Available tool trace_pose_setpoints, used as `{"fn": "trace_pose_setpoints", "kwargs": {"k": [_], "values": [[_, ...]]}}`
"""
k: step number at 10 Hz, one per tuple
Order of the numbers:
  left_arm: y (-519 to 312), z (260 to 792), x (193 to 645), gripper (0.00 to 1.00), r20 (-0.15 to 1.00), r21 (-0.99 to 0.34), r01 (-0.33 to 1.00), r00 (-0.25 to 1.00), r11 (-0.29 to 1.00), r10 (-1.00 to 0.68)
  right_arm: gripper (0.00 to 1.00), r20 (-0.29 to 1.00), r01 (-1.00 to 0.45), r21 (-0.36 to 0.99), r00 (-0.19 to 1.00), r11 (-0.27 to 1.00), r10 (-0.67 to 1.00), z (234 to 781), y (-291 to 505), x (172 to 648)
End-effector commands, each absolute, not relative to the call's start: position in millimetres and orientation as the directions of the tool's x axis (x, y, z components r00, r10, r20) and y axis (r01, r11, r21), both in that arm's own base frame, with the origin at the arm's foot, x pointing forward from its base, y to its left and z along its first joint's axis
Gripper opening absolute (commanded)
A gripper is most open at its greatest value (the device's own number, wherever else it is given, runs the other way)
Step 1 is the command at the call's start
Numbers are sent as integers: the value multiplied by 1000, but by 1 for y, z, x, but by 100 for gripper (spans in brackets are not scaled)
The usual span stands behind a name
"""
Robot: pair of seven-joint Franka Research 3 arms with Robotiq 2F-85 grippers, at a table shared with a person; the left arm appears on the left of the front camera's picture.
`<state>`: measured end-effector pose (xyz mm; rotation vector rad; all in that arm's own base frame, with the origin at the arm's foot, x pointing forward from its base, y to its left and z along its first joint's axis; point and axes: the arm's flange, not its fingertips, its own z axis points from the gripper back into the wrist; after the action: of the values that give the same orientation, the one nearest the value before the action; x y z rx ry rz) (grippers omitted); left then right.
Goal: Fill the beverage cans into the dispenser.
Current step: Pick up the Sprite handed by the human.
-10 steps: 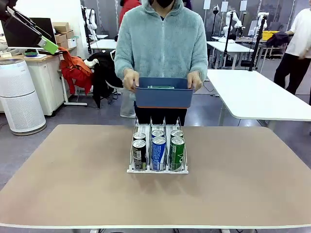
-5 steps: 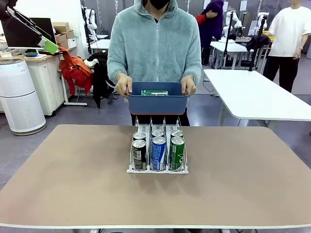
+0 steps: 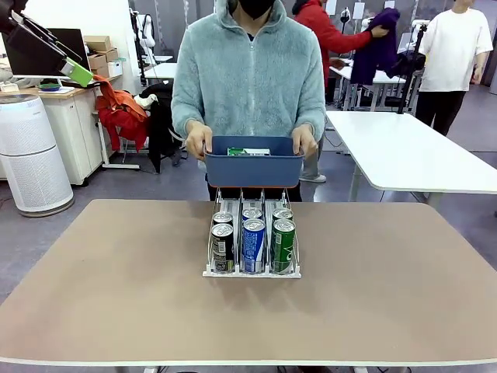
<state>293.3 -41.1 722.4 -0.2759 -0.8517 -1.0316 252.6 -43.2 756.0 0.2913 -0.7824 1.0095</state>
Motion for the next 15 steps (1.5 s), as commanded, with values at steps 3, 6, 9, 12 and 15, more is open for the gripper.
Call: {"fn": "trace_pose_setpoints", "kwargs": {"k": [3, 6, 9, 12, 15], "values": [[-41, 722, 293, 100, 731, 176, 841, 236, 511, -640, 100, 702, -844, -129, 294, 521, 648, 756, -42, 253], [-41, 722, 293, 100, 731, 176, 841, 236, 511, -640, 100, 702, -844, -129, 294, 521, 648, 756, -42, 253], [-41, 722, 293, 100, 731, 176, 841, 236, 511, -640, 100, 702, -844, -129, 294, 521, 648, 756, -42, 253], [-41, 722, 293, 100, 731, 176, 841, 236, 511, -640, 100, 702, -844, -129, 294, 521, 648, 756, -42, 253], [-41, 722, 293, 100, 731, 176, 841, 236, 511, -640, 100, 702, -844, -129, 294, 521, 648, 756, -42, 253]]}}
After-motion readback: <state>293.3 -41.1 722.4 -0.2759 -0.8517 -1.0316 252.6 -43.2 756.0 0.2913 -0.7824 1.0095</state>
